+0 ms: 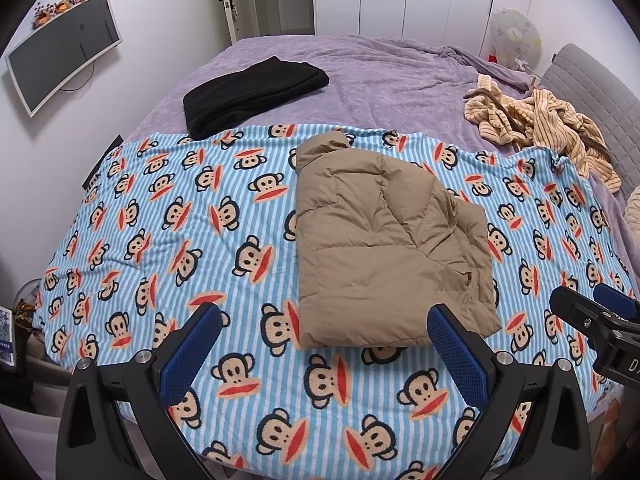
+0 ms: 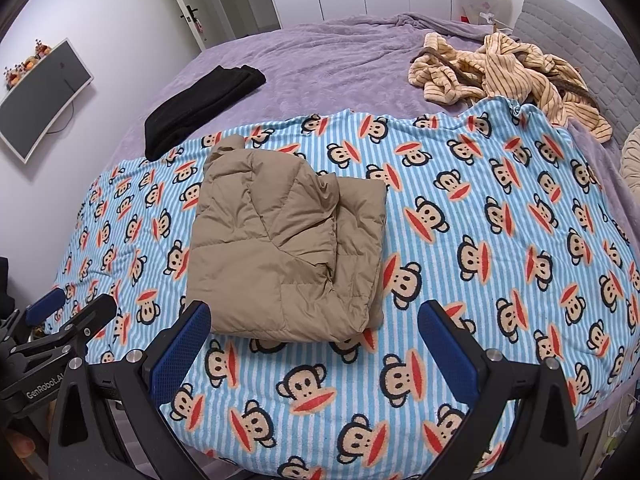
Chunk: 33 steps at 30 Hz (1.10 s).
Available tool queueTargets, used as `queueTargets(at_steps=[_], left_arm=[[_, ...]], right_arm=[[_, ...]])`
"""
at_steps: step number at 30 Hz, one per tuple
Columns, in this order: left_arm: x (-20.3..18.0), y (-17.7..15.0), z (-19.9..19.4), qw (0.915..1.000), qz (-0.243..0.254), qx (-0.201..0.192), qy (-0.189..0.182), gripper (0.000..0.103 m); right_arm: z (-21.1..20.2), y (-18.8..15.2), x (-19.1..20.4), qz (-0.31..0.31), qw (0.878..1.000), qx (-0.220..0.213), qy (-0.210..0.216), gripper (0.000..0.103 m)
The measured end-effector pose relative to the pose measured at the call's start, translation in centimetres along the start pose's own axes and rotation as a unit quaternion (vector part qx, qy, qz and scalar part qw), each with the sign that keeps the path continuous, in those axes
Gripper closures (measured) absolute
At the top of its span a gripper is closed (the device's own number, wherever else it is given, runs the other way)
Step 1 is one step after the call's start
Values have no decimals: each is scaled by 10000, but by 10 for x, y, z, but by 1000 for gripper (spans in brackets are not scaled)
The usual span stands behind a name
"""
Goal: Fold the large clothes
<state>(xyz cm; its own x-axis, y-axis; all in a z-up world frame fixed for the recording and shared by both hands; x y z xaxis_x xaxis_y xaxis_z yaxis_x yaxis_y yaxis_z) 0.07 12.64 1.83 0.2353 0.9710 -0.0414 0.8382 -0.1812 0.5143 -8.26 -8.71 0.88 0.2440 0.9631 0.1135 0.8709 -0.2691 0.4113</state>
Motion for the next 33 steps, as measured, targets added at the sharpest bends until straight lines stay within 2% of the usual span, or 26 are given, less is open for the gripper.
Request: queueTargets(at_steps=[33], left_arm=[[-1,0,2,10000,-31,33,10,0]], right_arm=[[1,1,-1,-8,10000,0,16,0]])
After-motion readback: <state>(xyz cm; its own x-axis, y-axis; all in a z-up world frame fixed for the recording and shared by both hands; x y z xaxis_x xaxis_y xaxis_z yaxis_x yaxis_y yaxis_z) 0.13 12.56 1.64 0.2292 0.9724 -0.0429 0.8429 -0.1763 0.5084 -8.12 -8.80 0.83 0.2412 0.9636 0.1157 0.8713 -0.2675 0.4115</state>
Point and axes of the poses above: each gripper's, at about its wrist camera, not at the fingertips, and z roughly the way its jaws point, x to its left, y to its top, the point moved 8 cm from there along z, roughly the way its jaws point, and after that the axes turned 6 degrees about -z, right-handed, at the moved point
